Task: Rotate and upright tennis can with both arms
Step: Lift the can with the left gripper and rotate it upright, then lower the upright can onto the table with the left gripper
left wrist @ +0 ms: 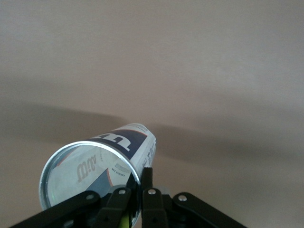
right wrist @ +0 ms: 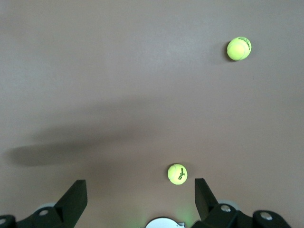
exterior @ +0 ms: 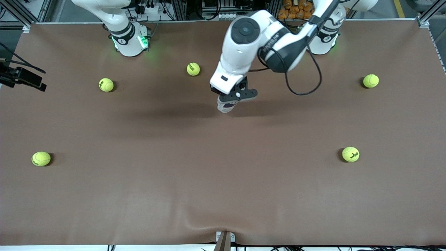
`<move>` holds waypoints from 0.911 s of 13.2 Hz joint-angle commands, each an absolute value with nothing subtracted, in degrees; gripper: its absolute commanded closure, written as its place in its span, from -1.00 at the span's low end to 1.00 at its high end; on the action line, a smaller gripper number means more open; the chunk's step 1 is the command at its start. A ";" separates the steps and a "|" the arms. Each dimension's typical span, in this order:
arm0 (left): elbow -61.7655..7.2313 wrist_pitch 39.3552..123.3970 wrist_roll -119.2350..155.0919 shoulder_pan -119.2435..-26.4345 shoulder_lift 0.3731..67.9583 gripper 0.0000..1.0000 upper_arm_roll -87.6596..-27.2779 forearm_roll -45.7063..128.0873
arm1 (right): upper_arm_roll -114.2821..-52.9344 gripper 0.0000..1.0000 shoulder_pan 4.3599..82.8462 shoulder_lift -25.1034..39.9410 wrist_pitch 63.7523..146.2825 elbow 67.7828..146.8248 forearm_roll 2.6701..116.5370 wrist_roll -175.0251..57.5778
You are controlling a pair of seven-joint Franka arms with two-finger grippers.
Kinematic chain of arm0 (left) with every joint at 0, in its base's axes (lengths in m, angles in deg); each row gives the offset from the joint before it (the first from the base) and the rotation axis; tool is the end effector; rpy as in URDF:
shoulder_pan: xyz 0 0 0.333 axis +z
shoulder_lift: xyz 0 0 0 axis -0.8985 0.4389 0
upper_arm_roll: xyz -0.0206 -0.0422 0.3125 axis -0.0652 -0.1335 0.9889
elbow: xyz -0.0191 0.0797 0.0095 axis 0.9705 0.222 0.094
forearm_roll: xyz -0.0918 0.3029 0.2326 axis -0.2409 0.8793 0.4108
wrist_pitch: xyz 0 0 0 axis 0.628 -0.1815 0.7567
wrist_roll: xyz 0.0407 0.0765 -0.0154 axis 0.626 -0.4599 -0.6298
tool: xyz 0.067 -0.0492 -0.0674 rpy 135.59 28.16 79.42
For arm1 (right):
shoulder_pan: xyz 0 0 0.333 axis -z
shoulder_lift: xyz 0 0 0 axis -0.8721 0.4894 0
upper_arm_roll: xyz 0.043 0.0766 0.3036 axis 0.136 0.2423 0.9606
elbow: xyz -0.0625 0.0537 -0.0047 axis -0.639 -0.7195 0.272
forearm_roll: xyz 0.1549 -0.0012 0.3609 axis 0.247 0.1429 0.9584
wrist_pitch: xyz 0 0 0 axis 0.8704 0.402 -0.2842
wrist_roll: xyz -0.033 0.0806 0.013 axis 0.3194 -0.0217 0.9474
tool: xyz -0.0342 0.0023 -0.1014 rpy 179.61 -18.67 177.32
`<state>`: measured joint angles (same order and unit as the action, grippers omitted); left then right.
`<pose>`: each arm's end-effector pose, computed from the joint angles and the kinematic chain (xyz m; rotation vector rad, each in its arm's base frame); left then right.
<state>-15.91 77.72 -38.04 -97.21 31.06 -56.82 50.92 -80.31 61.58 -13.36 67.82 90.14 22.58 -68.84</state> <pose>0.4491 -0.5063 0.4423 3.0128 0.3375 -0.0789 0.5470 -0.0284 0.6486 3.1238 -0.2220 -0.1696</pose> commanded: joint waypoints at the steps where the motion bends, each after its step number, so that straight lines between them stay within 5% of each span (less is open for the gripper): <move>1: -13.25 76.19 -43.54 -100.51 35.08 1.00 -55.93 57.63 | -79.48 -1.00 62.90 -13.94 66.74 89.84 23.72 -68.59; 12: -10.43 76.45 -54.10 -104.75 41.33 1.00 -55.84 66.09 | -79.21 -1.00 62.55 -13.94 66.74 89.76 23.20 -68.50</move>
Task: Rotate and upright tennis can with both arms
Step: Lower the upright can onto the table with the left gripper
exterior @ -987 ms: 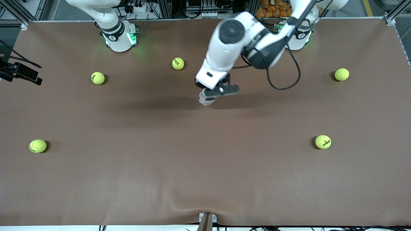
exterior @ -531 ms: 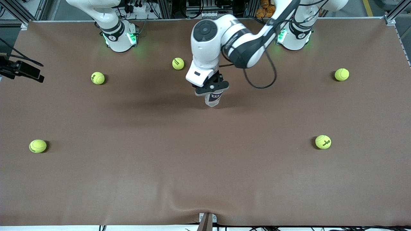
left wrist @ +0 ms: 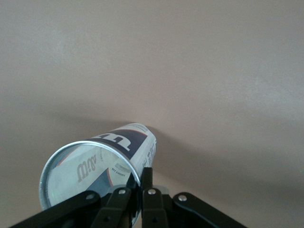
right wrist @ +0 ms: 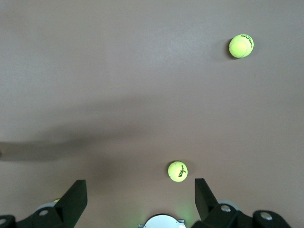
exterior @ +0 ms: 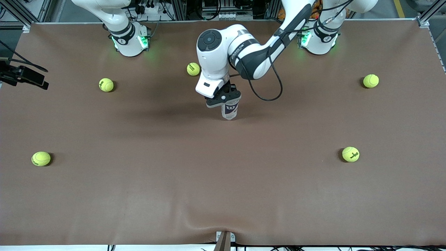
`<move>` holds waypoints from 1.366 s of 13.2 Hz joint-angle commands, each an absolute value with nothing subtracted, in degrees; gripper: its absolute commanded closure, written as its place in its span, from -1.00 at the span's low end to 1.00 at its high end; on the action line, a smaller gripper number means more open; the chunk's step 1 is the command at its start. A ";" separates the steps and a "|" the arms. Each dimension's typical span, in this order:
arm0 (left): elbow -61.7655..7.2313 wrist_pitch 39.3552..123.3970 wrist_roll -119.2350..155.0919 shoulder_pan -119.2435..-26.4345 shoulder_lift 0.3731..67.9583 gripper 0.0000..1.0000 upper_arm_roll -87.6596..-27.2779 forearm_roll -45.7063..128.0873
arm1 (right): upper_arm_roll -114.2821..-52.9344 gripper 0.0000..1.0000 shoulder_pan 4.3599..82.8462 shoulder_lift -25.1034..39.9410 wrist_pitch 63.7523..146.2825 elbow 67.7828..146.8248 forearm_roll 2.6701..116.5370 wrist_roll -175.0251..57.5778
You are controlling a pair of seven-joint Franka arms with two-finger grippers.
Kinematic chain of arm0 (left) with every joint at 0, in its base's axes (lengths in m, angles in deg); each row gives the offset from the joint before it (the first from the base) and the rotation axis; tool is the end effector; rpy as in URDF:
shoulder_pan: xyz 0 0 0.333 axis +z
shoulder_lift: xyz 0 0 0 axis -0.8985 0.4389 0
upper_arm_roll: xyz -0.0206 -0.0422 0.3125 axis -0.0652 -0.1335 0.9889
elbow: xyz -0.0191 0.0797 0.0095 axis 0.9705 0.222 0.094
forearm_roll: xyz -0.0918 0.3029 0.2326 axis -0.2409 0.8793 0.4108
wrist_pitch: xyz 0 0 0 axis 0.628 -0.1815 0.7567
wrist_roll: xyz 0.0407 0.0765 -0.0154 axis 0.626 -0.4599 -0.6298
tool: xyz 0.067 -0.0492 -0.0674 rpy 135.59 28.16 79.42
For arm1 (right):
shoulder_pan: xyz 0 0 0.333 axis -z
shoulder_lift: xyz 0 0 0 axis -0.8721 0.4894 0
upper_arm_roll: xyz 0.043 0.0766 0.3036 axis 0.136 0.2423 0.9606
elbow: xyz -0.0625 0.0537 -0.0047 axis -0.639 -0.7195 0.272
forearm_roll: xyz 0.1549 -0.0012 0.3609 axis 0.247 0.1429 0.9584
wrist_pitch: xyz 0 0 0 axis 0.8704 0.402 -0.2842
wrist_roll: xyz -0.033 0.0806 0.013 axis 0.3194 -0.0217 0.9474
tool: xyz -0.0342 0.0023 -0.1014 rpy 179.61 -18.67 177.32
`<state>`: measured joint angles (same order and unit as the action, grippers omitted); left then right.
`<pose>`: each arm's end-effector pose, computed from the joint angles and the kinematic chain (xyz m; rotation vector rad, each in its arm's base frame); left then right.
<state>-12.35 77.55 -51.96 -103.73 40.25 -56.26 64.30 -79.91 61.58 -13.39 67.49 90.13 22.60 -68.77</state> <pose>0.4239 -0.5564 0.3632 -3.0547 -0.4310 -0.0802 0.5464 -0.0246 0.6485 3.1246 -0.2090 -0.1776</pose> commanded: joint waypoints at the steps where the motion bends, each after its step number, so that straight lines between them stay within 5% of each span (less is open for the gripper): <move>1: -10.35 76.62 -54.19 -104.75 41.41 1.00 -55.84 65.92 | -79.21 -1.00 62.55 -13.94 66.74 89.76 23.20 -68.50; 5: -10.35 76.89 -54.20 -104.75 42.20 0.90 -55.84 66.09 | -79.21 -1.00 62.46 -13.94 66.74 89.76 23.20 -68.50; 12: -10.26 76.89 -54.20 -104.13 41.07 -0.12 -55.84 65.83 | -79.21 -1.00 62.55 -13.94 66.74 89.76 23.20 -68.50; 15: -10.26 76.45 -53.58 -103.52 38.61 -1.00 -55.93 65.65 | -79.21 -1.00 62.46 -13.94 66.74 89.76 23.20 -68.50; 18: -10.26 74.44 -53.32 -100.72 35.10 -1.00 -56.19 65.13 | -79.21 -1.00 62.55 -13.94 66.83 89.76 23.20 -68.50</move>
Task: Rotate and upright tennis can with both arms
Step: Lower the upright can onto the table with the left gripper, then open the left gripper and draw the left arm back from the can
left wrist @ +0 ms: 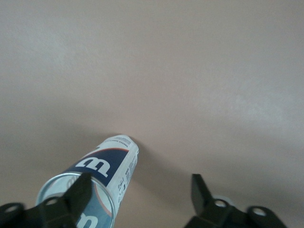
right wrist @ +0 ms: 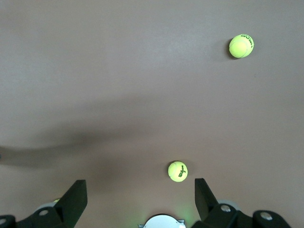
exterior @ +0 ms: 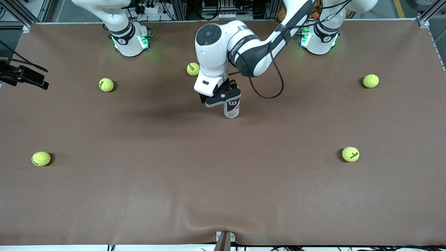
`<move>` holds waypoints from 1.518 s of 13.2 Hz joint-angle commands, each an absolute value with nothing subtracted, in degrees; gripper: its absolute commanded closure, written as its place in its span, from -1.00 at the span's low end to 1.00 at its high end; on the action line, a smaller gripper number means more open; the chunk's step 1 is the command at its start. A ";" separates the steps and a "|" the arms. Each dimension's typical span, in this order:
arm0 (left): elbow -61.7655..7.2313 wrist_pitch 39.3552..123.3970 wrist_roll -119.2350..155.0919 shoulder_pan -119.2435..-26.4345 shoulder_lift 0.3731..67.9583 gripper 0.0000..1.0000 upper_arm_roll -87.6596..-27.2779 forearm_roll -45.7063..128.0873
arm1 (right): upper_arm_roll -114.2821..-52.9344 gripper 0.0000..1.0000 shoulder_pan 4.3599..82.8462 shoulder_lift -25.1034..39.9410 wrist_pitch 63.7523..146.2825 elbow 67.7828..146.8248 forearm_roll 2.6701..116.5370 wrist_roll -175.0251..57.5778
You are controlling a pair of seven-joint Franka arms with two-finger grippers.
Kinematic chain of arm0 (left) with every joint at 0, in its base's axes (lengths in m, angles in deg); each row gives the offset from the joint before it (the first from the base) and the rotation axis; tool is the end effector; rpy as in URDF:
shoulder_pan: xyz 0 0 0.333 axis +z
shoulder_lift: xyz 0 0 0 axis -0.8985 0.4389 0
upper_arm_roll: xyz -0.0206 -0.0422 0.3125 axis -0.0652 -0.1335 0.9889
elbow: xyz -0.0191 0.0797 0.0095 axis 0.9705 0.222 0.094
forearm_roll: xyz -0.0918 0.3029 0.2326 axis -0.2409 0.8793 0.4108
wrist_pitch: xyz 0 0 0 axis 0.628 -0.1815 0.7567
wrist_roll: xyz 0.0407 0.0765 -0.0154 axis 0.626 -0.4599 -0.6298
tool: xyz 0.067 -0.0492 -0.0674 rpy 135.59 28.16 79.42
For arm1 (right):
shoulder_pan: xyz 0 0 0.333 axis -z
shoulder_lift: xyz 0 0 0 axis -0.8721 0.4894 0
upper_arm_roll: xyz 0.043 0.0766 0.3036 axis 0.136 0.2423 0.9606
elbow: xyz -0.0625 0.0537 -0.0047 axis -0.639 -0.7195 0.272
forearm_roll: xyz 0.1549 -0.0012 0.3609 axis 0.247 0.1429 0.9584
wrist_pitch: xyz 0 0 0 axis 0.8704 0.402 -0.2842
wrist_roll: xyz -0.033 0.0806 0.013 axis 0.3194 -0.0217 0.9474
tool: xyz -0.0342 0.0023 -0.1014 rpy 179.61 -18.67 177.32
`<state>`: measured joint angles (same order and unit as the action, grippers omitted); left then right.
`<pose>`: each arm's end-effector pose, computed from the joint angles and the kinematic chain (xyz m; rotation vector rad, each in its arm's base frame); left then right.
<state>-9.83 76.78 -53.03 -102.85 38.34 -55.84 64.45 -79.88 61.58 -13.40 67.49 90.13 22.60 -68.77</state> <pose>0.4411 -0.5493 0.4049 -3.0873 -0.5135 -0.1474 0.5463 -0.0244 0.6486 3.1247 -0.2082 -0.1773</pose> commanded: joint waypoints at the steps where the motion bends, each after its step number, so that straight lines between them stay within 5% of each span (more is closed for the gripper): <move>1: -10.17 73.12 -53.14 -99.75 34.48 -1.00 -56.28 63.73 | -79.21 -1.00 62.46 -13.94 66.74 89.76 23.20 -68.50; 9: -5.60 60.99 -40.07 -90.88 29.47 -1.00 -56.19 60.65 | -79.21 -1.00 62.46 -13.94 66.74 89.76 23.20 -68.50; 20: -5.69 59.93 -9.86 -67.07 23.41 -1.00 -58.65 55.55 | -79.13 -1.00 62.46 -13.94 66.74 89.84 23.20 -68.59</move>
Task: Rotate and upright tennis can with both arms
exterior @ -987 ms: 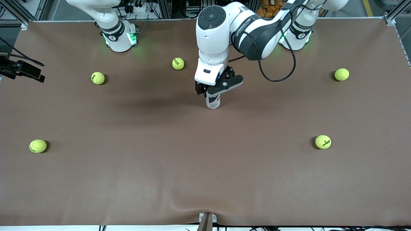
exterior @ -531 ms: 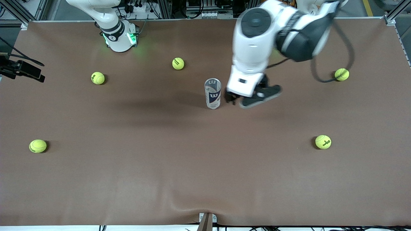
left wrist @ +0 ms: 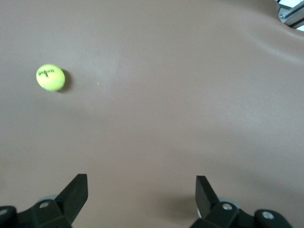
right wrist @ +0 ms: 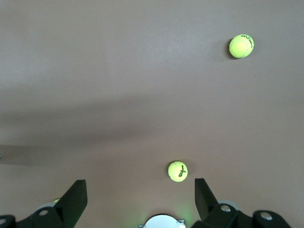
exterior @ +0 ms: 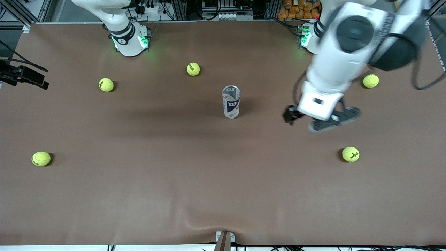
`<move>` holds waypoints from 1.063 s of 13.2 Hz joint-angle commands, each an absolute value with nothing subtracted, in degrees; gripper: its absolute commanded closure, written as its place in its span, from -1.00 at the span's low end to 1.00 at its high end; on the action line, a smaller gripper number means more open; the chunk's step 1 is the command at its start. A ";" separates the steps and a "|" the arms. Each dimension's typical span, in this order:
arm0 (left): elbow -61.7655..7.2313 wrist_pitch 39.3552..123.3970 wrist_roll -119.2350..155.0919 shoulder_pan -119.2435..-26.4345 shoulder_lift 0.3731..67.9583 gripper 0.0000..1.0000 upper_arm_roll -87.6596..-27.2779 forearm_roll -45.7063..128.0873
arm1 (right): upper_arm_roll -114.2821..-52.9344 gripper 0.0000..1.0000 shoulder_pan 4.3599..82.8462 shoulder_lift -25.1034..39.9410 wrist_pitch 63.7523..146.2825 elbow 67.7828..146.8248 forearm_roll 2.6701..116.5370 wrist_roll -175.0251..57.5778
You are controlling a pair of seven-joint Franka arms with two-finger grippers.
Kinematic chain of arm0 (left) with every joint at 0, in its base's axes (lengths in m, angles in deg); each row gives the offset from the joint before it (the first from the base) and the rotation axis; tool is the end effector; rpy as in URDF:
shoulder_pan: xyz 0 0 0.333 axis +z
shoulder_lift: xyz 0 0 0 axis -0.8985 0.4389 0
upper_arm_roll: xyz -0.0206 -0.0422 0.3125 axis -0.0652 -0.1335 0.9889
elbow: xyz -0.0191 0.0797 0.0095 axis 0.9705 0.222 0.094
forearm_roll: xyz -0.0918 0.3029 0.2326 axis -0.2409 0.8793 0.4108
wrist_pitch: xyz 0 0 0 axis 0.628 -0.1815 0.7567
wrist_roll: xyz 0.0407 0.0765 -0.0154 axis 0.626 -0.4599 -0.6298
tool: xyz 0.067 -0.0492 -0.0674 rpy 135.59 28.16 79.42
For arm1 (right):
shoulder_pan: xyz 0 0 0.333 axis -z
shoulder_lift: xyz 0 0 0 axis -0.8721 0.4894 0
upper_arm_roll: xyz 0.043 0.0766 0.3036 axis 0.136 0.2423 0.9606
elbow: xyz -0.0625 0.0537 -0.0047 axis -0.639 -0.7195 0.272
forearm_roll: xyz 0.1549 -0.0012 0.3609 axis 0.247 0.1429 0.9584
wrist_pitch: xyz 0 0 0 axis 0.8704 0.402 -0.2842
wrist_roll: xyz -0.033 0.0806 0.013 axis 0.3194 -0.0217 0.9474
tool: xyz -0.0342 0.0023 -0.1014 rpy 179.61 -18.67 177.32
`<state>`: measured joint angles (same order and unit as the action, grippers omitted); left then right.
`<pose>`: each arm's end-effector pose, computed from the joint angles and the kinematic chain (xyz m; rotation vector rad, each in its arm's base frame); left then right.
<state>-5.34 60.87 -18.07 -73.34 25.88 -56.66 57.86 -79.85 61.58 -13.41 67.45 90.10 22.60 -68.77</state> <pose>0.5990 -0.2557 0.5618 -3.0962 -0.4291 -0.0888 0.5462 -0.0241 0.6489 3.1247 -0.2074 -0.1773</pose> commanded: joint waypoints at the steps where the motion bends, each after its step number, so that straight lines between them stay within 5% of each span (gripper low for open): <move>1: -5.86 58.88 -5.72 -65.82 22.01 -1.00 -58.31 54.93 | -79.13 -1.00 62.55 -13.94 66.74 89.76 23.20 -68.59; 7: -9.36 52.81 17.85 -63.35 16.02 -1.00 -46.99 50.92 | -79.13 -1.00 62.46 -13.94 66.74 89.76 23.20 -68.50; 9: -14.71 54.38 19.01 -63.79 13.04 -1.00 -41.80 43.35 | -79.21 -1.00 62.55 -13.94 66.74 89.76 23.20 -68.59; 14: -32.22 63.17 19.46 -64.75 0.64 -1.00 -42.13 45.42 | -79.13 -1.00 62.46 -13.94 66.74 89.76 23.20 -68.59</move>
<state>-23.94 59.44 18.92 -64.38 7.28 -41.94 44.35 -79.77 61.58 -13.42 67.42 90.05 22.60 -68.77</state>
